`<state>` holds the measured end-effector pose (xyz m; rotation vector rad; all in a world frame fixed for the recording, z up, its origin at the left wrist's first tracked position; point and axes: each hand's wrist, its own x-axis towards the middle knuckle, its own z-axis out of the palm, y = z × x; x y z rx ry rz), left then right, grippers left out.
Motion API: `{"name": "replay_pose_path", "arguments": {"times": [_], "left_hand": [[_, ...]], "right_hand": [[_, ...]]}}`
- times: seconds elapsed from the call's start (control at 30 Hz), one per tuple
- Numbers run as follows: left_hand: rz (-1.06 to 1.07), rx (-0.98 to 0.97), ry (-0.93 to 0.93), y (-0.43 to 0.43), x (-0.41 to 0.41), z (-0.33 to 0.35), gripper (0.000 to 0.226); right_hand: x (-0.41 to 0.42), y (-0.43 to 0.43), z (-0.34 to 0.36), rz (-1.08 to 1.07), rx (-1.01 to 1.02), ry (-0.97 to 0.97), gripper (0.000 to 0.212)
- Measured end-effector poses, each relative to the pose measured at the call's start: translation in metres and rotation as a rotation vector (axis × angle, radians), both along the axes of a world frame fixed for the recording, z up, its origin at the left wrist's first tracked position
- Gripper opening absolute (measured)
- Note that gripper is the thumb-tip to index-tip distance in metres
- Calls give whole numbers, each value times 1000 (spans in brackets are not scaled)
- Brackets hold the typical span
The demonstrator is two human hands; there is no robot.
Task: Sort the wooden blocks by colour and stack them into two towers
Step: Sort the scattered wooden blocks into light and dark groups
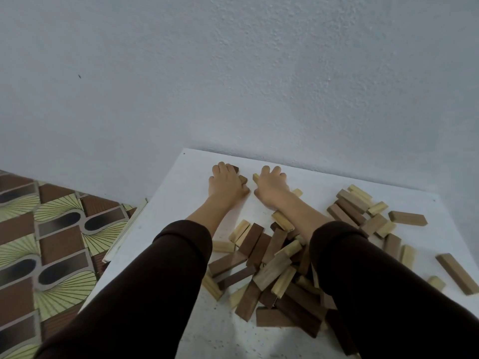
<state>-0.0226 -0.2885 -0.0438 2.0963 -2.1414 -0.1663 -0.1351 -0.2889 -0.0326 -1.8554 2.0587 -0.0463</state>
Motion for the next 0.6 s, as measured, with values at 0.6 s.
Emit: {"name": "replay_pose_path", "arguments": {"times": [0.6], "left_hand": [[-217,21,296,93,-16,28,50]], "right_hand": [[-51,110,86,167,-18,-222,40]]}}
